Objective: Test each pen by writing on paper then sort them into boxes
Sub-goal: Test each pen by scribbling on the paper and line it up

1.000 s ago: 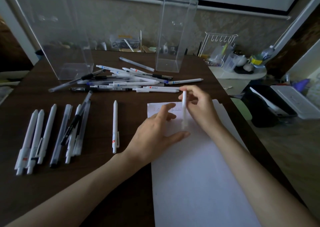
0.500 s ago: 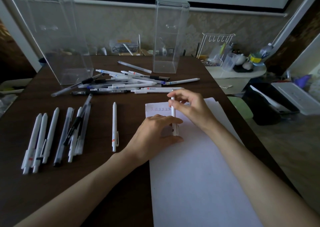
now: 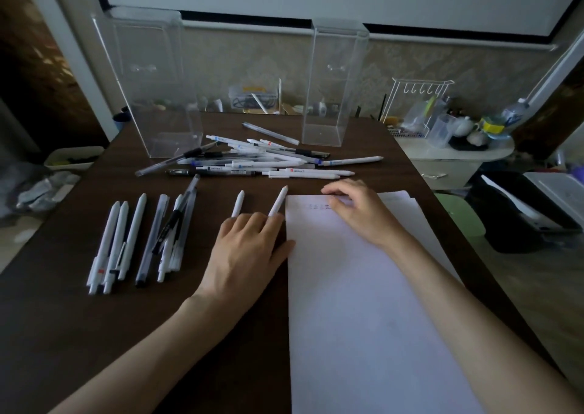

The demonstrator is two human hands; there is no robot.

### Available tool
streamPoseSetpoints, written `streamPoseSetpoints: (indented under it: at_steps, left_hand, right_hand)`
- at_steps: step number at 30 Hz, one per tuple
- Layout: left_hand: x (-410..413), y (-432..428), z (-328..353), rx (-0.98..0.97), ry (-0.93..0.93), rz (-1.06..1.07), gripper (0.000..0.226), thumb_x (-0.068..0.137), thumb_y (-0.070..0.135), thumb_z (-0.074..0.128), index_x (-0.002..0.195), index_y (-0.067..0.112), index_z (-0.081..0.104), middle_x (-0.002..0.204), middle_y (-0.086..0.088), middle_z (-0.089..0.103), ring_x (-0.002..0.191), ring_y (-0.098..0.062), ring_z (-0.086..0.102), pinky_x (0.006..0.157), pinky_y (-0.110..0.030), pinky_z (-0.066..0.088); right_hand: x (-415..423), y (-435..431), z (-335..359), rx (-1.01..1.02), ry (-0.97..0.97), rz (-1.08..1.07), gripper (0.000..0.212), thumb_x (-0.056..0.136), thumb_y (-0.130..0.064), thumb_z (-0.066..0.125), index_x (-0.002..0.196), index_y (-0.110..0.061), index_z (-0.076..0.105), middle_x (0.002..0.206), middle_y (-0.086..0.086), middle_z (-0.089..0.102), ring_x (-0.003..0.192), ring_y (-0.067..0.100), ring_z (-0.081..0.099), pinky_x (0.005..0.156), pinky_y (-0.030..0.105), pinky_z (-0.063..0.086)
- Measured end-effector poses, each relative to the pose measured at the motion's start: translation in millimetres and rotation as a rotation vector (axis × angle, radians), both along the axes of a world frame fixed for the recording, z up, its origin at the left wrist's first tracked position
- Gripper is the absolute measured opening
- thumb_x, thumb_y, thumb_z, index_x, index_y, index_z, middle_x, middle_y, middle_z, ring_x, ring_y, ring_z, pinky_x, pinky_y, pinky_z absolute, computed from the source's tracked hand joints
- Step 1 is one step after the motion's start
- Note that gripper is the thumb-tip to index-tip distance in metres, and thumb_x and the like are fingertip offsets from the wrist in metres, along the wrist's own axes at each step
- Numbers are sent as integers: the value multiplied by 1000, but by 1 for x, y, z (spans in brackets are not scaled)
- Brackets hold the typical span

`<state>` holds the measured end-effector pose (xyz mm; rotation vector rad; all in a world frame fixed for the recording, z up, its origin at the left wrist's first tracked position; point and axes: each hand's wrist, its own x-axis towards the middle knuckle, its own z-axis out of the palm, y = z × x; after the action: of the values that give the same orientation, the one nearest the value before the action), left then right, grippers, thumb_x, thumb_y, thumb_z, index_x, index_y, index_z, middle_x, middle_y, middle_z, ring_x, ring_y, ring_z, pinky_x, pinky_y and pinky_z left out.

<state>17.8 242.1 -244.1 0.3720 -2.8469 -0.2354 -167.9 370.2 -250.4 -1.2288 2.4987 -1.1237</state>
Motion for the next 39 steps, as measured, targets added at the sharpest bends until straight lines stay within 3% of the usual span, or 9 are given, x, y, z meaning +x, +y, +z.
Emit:
streamPoseSetpoints:
  at_steps: [6, 9, 12, 15, 24, 29, 31, 35, 39]
  left_hand:
    - [27, -9, 0, -199, 24, 142, 49, 89, 54, 47, 112, 15, 66, 96, -12, 65, 88, -32, 61, 87, -49, 45]
    - [20, -6, 1, -125, 60, -28, 52, 89, 54, 39, 120, 18, 61, 117, -11, 59, 110, -31, 54, 96, -49, 39]
    - [13, 1, -3, -4, -38, -335, 61, 92, 61, 27, 141, 28, 37, 152, -1, 27, 141, -21, 20, 111, -41, 16]
    - [12, 1, -12, 22, -91, -344, 67, 88, 67, 20, 146, 34, 20, 156, 6, 11, 143, -12, 6, 110, -32, 0]
    - [11, 0, -17, 35, -50, -332, 68, 88, 67, 21, 144, 30, 32, 152, 1, 27, 141, -18, 22, 110, -37, 16]
    - [12, 0, -17, 29, -38, -330, 65, 89, 65, 25, 138, 26, 43, 146, -2, 40, 135, -22, 35, 106, -42, 29]
    - [11, 1, -18, 27, -28, -329, 65, 89, 66, 26, 137, 26, 45, 145, -2, 42, 134, -22, 36, 105, -43, 31]
    - [11, -1, -18, 38, -62, -322, 70, 86, 69, 19, 143, 30, 33, 152, 2, 28, 141, -17, 22, 111, -41, 21]
    - [12, 0, -15, 34, -89, -325, 73, 84, 71, 13, 145, 33, 29, 154, 4, 23, 142, -15, 17, 112, -39, 16]
  right_hand:
    - [3, -4, 0, 59, 136, 23, 18, 93, -9, 54, 105, -10, 67, 112, 1, 59, 109, 13, 47, 90, 22, 33]
    - [-3, -12, 1, 90, 185, 2, 18, 91, -8, 55, 104, -9, 68, 109, 3, 60, 109, 16, 50, 89, 21, 34]
    - [-10, -29, 6, 104, 262, -25, 19, 92, -8, 54, 105, -8, 67, 108, 5, 61, 108, 20, 51, 90, 26, 38]
    - [-11, -51, 11, 131, 319, -9, 20, 94, -9, 52, 109, -8, 66, 111, 7, 61, 109, 22, 49, 90, 29, 38]
    - [0, -94, 9, 273, 449, 24, 20, 93, -26, 56, 107, -11, 60, 106, 7, 54, 102, 24, 45, 85, 33, 36]
    - [12, -85, 23, 41, 553, 71, 12, 93, -7, 54, 103, -1, 53, 95, 14, 61, 85, 30, 57, 71, 35, 40]
    - [10, -70, 24, 17, 626, 24, 19, 93, -20, 55, 101, -3, 55, 90, 13, 61, 83, 29, 58, 71, 39, 42]
    - [4, -27, 17, 119, 746, -136, 58, 80, -72, 40, 65, -16, 48, 67, -2, 50, 68, 16, 44, 67, 33, 34]
    - [7, 5, 6, 47, 815, -188, 46, 83, -50, 47, 50, -19, 37, 49, -1, 43, 53, 22, 42, 61, 29, 25]
